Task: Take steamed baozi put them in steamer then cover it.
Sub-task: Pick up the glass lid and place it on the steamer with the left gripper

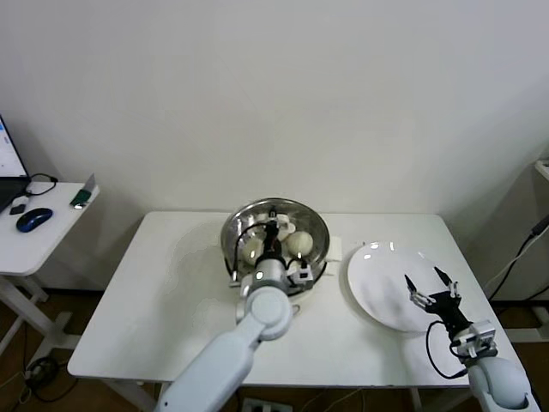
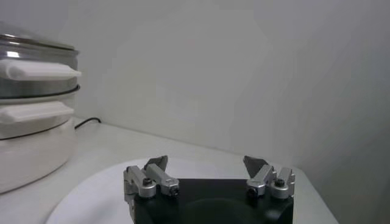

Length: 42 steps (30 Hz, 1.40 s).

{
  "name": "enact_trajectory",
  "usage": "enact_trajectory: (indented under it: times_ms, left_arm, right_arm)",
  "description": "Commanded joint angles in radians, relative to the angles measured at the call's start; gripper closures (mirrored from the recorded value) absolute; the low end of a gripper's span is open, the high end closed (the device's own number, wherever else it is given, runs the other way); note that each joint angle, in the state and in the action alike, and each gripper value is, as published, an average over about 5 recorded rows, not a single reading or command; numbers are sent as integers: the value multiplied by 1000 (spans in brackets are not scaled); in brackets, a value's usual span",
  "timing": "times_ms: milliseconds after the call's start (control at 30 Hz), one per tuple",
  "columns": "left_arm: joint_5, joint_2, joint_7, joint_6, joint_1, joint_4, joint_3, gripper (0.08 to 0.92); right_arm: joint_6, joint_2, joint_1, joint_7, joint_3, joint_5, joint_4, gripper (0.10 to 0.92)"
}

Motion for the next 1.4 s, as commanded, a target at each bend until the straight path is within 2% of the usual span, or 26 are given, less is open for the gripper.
enact_trajectory:
  times_ms: [33, 833, 1000, 1133, 1400]
  left_arm:
    - [-11, -10, -3, 49, -5, 4, 15, 848]
    - [-14, 1, -20, 49, 4, 22, 16, 848]
    - [-37, 32, -14, 49, -1, -17, 16, 840]
    - [-71, 72, -18, 49, 2, -71, 17, 760]
    - [-144, 158, -28, 49, 80, -245, 9, 526]
  right_arm:
    - [2, 3, 1, -3, 3, -2, -4, 203]
    - [4, 14, 4, -15, 11, -9, -14, 203]
    - [-20, 10, 0, -13, 14, -4, -3, 203]
    - [-44, 8, 2, -10, 18, -6, 0, 203]
    - [-75, 10, 11, -7, 18, -14, 7, 203]
